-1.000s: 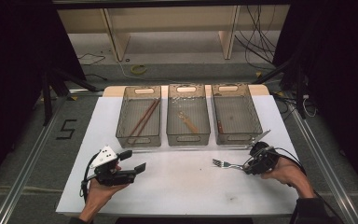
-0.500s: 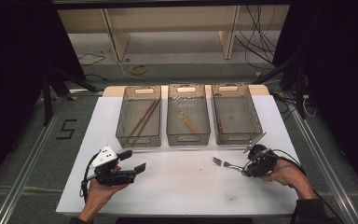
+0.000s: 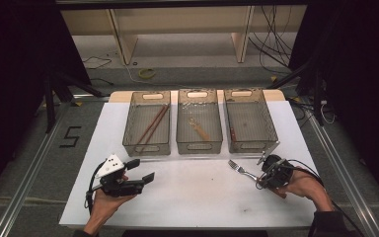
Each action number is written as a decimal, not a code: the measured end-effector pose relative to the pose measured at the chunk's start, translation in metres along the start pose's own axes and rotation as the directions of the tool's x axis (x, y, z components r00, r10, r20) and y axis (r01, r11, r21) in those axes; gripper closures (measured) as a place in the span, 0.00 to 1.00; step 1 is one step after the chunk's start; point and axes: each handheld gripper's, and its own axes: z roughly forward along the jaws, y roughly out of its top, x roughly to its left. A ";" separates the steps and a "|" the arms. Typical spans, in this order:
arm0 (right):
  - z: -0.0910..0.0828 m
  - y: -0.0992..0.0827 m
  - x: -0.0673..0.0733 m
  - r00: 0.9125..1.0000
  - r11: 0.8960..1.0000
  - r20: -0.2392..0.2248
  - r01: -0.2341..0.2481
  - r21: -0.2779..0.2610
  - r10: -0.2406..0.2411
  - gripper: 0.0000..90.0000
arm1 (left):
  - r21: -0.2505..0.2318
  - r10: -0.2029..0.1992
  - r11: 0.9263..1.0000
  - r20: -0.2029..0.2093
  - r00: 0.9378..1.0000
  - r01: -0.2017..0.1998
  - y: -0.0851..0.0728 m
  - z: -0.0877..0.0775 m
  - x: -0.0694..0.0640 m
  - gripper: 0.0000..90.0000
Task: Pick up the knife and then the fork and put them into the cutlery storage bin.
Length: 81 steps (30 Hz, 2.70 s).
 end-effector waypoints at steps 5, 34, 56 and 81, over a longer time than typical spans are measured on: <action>0.000 0.000 0.001 1.000 1.000 0.006 0.009 -0.004 -0.009 0.86 | -0.001 0.000 1.000 -0.001 1.000 0.000 0.000 0.000 0.000 0.24; -0.033 0.002 0.007 0.996 0.981 -0.089 -0.026 -0.194 0.009 0.87 | -0.001 -0.004 1.000 -0.004 1.000 0.004 0.000 0.000 0.000 0.24; -0.066 0.025 -0.034 0.983 0.904 -0.113 -0.179 -0.388 0.145 0.87 | -0.005 -0.007 1.000 -0.008 1.000 0.007 -0.001 0.000 0.002 0.24; -0.068 0.042 -0.043 0.976 0.886 -0.122 -0.217 -0.411 0.182 0.87 | -0.004 -0.006 1.000 -0.008 1.000 0.006 0.000 0.000 0.002 0.24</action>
